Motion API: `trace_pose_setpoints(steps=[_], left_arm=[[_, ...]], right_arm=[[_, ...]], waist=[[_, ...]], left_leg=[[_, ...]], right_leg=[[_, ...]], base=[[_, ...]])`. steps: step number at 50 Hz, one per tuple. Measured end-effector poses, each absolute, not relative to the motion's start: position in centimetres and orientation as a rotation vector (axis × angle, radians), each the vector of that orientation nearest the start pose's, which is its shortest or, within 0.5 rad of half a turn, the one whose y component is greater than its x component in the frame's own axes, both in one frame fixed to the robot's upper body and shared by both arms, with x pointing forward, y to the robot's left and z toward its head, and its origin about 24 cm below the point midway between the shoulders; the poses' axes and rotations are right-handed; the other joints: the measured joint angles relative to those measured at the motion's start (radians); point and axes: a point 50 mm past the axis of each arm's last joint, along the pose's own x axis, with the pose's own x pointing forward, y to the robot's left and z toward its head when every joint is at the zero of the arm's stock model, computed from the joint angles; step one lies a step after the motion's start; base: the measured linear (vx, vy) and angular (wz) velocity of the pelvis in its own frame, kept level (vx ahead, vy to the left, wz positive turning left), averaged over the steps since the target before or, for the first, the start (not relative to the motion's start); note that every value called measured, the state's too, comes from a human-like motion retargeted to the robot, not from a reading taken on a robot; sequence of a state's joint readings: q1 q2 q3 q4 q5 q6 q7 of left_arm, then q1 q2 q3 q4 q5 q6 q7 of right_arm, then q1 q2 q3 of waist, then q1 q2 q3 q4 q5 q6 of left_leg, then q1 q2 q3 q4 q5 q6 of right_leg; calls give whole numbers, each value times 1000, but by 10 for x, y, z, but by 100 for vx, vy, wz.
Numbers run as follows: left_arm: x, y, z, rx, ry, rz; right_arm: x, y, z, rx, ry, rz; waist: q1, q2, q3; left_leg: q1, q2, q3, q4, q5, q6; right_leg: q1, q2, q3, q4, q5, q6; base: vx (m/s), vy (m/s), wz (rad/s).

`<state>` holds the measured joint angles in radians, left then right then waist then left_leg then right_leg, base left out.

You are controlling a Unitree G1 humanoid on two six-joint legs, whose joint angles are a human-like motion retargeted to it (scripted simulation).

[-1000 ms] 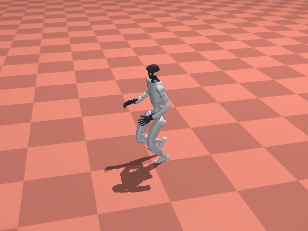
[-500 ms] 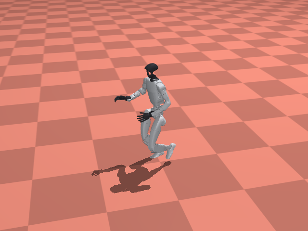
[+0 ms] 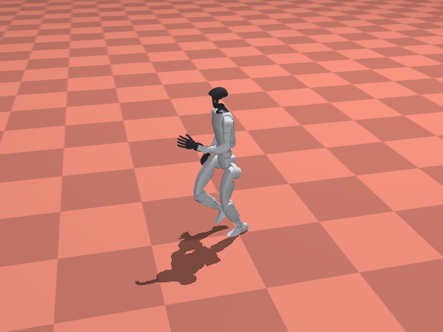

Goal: Run

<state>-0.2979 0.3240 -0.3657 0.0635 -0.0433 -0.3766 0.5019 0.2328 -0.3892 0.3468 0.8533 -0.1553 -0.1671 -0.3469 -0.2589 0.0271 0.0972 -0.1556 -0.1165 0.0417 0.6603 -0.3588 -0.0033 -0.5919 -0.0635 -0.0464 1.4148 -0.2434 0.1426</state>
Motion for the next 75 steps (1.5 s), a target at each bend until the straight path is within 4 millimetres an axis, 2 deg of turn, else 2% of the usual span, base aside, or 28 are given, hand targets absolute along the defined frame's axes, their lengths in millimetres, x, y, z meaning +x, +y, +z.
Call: trace_pose_setpoints(steps=[4, 7, 10, 12, 15, 17, 20, 22, 25, 28, 30, 33, 35, 38, 40, 43, 45, 47, 50, 52, 54, 56, 58, 61, 65, 70, 73, 75], left_arm=[[269, 104, 171, 7, -805, -89], [259, 100, 179, -22, -850, -158], [258, 111, 165, 11, -769, -151], [260, 124, 137, 80, -634, -105], [253, 149, 78, 178, -362, -28], [232, 164, 37, 211, -169, -3], [188, 185, -7, 235, 57, 18], [162, 194, -25, 230, 162, 28], [131, 202, -43, 210, 279, 64], [119, 203, -53, 212, 334, 113], [123, 203, -53, 238, 322, 138], [165, 200, -45, 320, 210, 200], [204, 189, -33, 327, 120, 243], [245, 159, 0, 218, -37, 223], [262, 140, 29, 130, -163, 167], [274, 118, 78, 32, -389, 67], [275, 108, 109, -16, -526, -9], [275, 103, 134, -36, -633, -68], [274, 101, 151, -30, -700, -107], [279, 106, 152, 3, -684, -93], [284, 112, 137, 59, -606, -60], [285, 118, 106, 115, -470, -38], [274, 127, 65, 158, -298, -33], [236, 151, 6, 192, -43, -7], [168, 190, -56, 238, 282, 81], [81, 223, -110, 307, 677, 211], [48, 233, -129, 368, 856, 265], [45, 239, -139, 412, 930, 299]], right_arm=[[24, -255, -141, -654, 1034, -72], [16, -255, -141, -634, 1047, -100], [59, -259, -134, -673, 919, -109], [119, -260, -117, -731, 732, -112], [223, -245, -56, -793, 328, -128], [265, -225, -5, -754, 56, -135], [284, -197, 57, -639, -245, -121], [280, -182, 77, -574, -348, -76], [270, -165, 88, -529, -429, 26], [261, -155, 82, -549, -426, 102], [255, -153, 66, -576, -364, 122], [246, -159, 15, -635, -137, 78], [227, -169, -33, -675, 86, 51], [170, -195, -96, -701, 449, 41], [127, -214, -120, -698, 645, 24], [72, -235, -134, -682, 836, -24], [43, -244, -136, -671, 923, -57], [29, -251, -135, -666, 961, -87], [30, -258, -132, -691, 949, -104], [66, -264, -127, -725, 861, -118], [115, -261, -116, -755, 730, -125], [173, -248, -95, -759, 551, -124], [218, -228, -65, -719, 355, -107], [256, -199, -15, -612, 83, -72], [273, -174, 44, -494, -199, -3], [273, -159, 93, -455, -428, 88], [269, -154, 93, -455, -434, 101], [267, -154, 76, -469, -357, 92]], waist=[[-19, 44, -18], [11, 54, -26], [64, 61, 1], [103, 63, 41], [160, 57, 89], [202, 37, 81], [271, 2, 43], [304, -19, 15], [319, -57, -16], [300, -97, -24], [283, -117, -14], [249, -147, 27], [216, -142, 40], [137, -85, 20], [76, -41, 5], [17, 16, -5], [0, 52, -6], [-1, 77, -8], [15, 76, -7], [29, 83, 32], [49, 85, 71], [76, 79, 93], [112, 61, 87], [186, 27, 57], [269, -23, 13], [285, -86, -17], [271, -111, -6], [261, -126, 15]], left_leg=[[-21, 93, 35, 166, 112, -62], [-63, 211, 84, 486, 70, -16], [-126, 357, 91, 857, -45, 65], [-185, 436, 71, 1060, -113, 124], [-307, 475, 37, 1223, -161, 188], [-380, 431, 47, 1198, -143, 199], [-427, 341, 97, 1018, -97, 175], [-408, 270, 128, 810, -74, 133], [-351, 139, 144, 464, -33, 63], [-292, 27, 121, 297, -39, 66], [-268, -20, 97, 322, -143, 119], [-249, -57, 82, 399, -337, 208], [-218, -60, 66, 377, -388, 227], [-107, -42, 23, 214, -271, 151], [-33, -17, 8, 98, -114, 72], [-10, 50, 6, 116, 48, -18], [-30, 124, 21, 261, 87, -34], [-55, 217, 46, 464, 80, -9], [-86, 347, 82, 784, -1, 73], [-134, 436, 61, 991, -74, 122], [-190, 499, 41, 1132, -122, 161], [-260, 517, 34, 1186, -146, 188], [-324, 489, 52, 1153, -152, 203], [-372, 395, 103, 968, -147, 187], [-365, 232, 139, 574, -112, 104], [-315, 47, 123, 241, -65, 65], [-307, -7, 103, 327, -179, 132], [-312, -25, 94, 424, -291, 192]], right_leg=[[43, 49, -40, -314, 16, 16], [102, 92, -62, -408, -57, -17], [155, 147, -80, -373, -284, -127], [172, 183, -76, -328, -424, -197], [203, 220, -46, -323, -508, -248], [251, 224, -1, -391, -472, -226], [348, 201, 48, -519, -293, -143], [388, 175, 63, -562, -122, -65], [395, 119, 73, -495, 58, 33], [373, 54, 69, -273, 133, 65], [346, 14, 64, -68, 130, 62], [253, -35, 70, 221, 81, 38], [166, -35, 74, 319, 49, 13], [66, -10, 49, 248, 21, -6], [33, 5, 22, 101, 29, 2], [29, 51, -3, -187, 57, 30], [43, 103, -8, -355, 86, 42], [68, 149, -13, -445, 68, 29], [99, 180, -18, -416, -116, -56], [111, 212, -32, -356, -274, -134], [122, 238, -39, -325, -376, -192], [152, 251, -29, -351, -398, -213], [206, 255, 4, -427, -366, -195], [306, 239, 56, -565, -231, -120], [395, 188, 101, -648, -32, 1], [414, 95, 110, -456, 55, 92], [394, 63, 106, -205, 60, 117], [358, 44, 94, -9, 77, 119]], base=[[4, -8, 28], [1, -9, -11], [3, -12, -33], [7, -14, -44], [12, -10, -51], [18, 1, -44], [22, 9, -47], [21, 12, -50], [17, 10, -30], [12, 7, -9], [11, 6, -11], [9, 4, 0], [9, 3, 11], [11, 0, 36], [11, -4, 60], [7, -7, 47], [3, -7, 22], [1, -9, 3], [3, -11, -13], [6, -15, -13], [9, -15, -20], [13, -11, -31], [18, -2, -39], [21, 7, -59], [19, 10, -72], [15, 7, -38], [14, 3, -32], [14, 2, -29]])
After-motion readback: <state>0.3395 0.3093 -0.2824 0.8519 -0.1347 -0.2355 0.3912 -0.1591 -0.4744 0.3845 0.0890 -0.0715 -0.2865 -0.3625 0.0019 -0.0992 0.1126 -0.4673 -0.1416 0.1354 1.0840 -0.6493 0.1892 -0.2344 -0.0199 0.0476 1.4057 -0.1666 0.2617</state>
